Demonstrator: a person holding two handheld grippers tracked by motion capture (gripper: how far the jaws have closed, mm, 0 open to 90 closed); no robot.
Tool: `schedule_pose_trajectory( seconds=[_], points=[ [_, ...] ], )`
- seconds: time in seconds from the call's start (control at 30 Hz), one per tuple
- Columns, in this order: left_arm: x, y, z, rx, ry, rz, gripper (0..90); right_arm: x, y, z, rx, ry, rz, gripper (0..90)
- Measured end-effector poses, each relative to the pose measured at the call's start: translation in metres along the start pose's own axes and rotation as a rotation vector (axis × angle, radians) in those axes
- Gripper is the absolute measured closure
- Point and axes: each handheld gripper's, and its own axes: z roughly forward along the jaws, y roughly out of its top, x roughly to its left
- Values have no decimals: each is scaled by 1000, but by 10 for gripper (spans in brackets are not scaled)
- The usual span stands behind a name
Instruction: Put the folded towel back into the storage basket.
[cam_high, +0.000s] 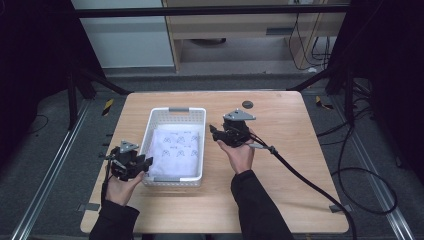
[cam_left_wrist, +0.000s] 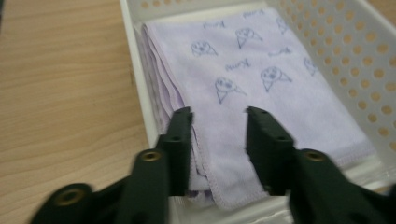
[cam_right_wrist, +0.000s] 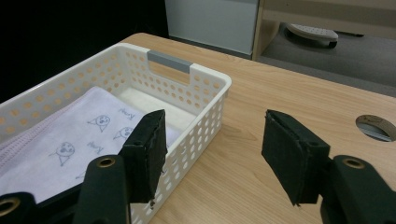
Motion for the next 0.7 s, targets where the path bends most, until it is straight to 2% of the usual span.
schedule_pose_trajectory(
  seconds=[0.07, 0.33, 0.57, 0.7],
  points=[
    [-1, 2, -5, -24, 1, 3, 519, 0, 0, -1, -2, 1, 0, 401],
    [3, 5, -14, -97, 8, 14, 419, -3, 5, -11, -24, -1, -5, 378],
    [16, 5, -24, -159, 5, -4, 375, -20, 3, -31, -42, 3, 20, 315],
    [24, 3, -28, -177, 15, -4, 353, -33, -2, -44, -29, 11, 26, 260]
  ],
)
